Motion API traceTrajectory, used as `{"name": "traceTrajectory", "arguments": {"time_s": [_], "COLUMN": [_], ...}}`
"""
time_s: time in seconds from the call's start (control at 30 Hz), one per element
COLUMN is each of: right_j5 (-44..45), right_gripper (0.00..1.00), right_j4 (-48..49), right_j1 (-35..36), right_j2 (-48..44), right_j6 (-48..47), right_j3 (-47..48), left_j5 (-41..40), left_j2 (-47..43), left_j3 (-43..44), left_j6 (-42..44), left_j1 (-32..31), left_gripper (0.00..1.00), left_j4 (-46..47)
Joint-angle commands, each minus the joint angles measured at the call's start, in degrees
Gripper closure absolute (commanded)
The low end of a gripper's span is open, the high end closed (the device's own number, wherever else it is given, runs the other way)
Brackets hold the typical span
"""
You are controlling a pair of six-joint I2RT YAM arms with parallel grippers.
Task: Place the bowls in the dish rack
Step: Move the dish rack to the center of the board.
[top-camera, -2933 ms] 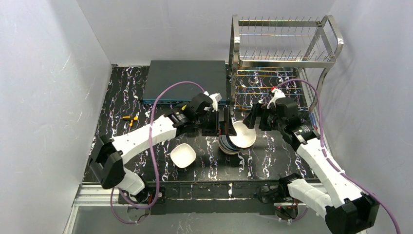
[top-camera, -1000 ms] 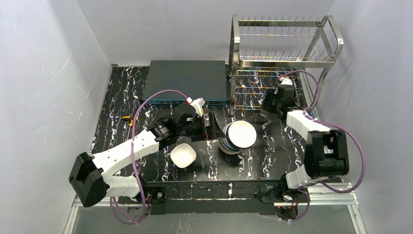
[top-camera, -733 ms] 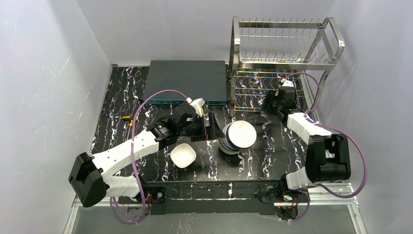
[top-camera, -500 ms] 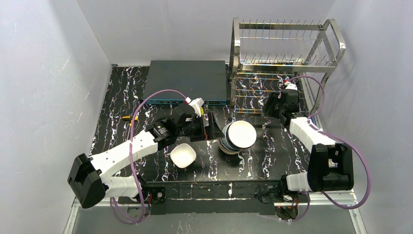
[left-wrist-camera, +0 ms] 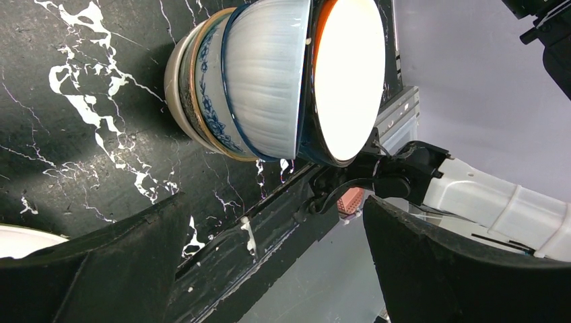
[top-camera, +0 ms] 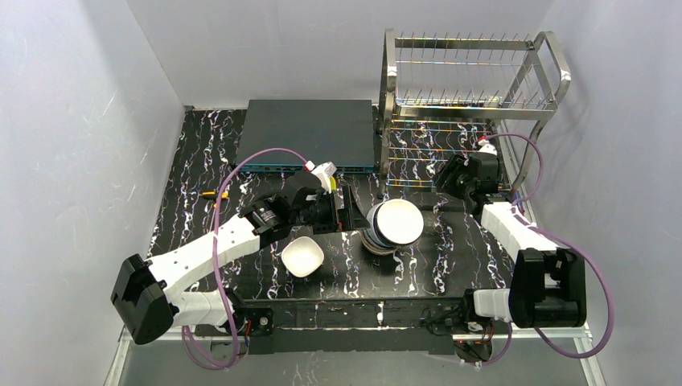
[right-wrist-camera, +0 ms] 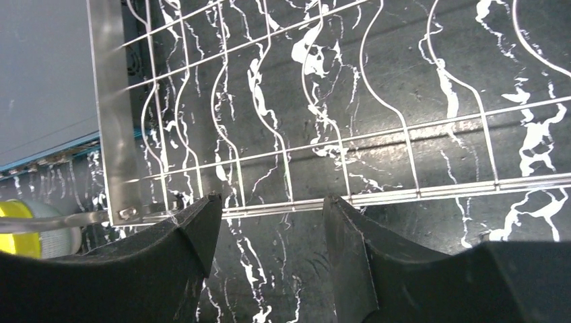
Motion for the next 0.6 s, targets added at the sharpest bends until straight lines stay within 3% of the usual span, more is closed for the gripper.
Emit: {"name": "traceTrajectory", "arguments": {"time_s": [0.0,0.37,0.57], "right_j5": [-5.6,-9.0,-5.7], "right_gripper": [0.34,0.33,0.19], "right_j4": [-17.3,-21.7,-20.6], "right_j1": [0.1,0.2,0.1], "right_j2": [-0.2,-7.1,-13.2], "right_j6": [4.2,4.6,5.4], "right_j3": [-5.7,-8.3,-7.7], "left_j5": [-0.4,0.2,0.0], "left_j2": [-2.0,-0.6,0.0], "left_j3": [1.0,2.9,3.6], "left_j6": [1.2,1.6,1.7], "left_j1": [0.1,0.1,0.1], "left_gripper": [0.02,0.02,0.02], "left_j4": [-1.6,-4.1,-4.1]}}
